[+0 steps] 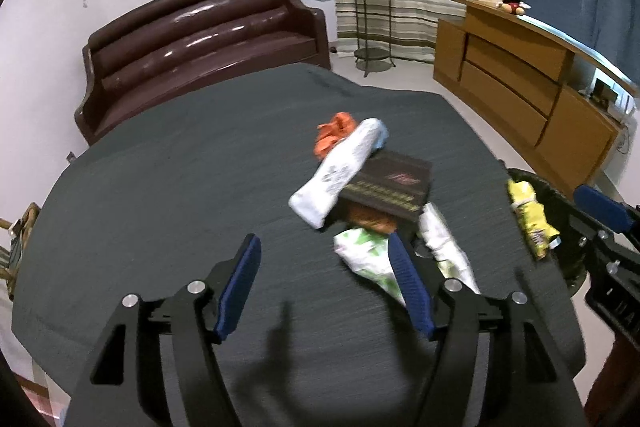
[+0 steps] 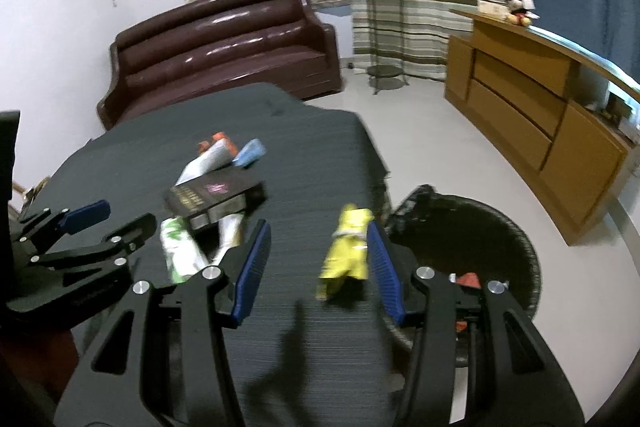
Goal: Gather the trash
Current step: 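Return to the table and grasp the white-red wrapper with the right tool, then grasp the white-green packet with the left tool while the right tool holds the wrapper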
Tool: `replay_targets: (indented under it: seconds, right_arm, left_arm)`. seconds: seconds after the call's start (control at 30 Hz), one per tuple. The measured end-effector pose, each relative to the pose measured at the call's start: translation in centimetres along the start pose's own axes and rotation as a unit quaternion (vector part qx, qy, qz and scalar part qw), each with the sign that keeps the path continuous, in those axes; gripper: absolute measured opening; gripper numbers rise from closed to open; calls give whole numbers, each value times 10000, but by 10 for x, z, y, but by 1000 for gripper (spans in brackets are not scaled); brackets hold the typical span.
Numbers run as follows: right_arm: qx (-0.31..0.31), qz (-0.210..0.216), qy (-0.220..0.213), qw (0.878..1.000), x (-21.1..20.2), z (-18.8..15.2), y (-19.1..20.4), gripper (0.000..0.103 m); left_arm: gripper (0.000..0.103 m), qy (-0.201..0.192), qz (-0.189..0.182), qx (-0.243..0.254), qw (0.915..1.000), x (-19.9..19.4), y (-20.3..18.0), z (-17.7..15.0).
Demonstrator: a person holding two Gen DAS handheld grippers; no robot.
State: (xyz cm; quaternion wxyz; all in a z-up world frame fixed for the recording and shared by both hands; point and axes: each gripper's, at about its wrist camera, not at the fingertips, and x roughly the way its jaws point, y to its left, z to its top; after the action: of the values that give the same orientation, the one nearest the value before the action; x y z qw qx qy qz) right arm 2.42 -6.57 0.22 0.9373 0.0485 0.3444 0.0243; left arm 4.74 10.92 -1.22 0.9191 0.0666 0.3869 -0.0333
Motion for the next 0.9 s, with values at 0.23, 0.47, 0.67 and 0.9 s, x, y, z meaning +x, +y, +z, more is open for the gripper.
replay_targets:
  seconds: [0.23, 0.47, 0.67, 0.9]
  right_arm:
    - [-253, 172, 328, 9990, 26, -5, 35, 46]
    - [-325, 139, 638, 9973, 45, -13, 46, 40]
    - [-401, 92, 736, 9964, 52, -13, 53, 38]
    - [-460, 185, 823, 9954, 54, -16, 56, 20]
  left_arm:
    - [65, 121, 84, -182, 9997, 5, 28, -10]
    - [69, 237, 60, -253, 9994, 11, 34, -14]
    - [69, 308, -17, -324, 9990, 15, 38, -17]
    - [69, 319, -127, -361, 9988, 16, 40, -16]
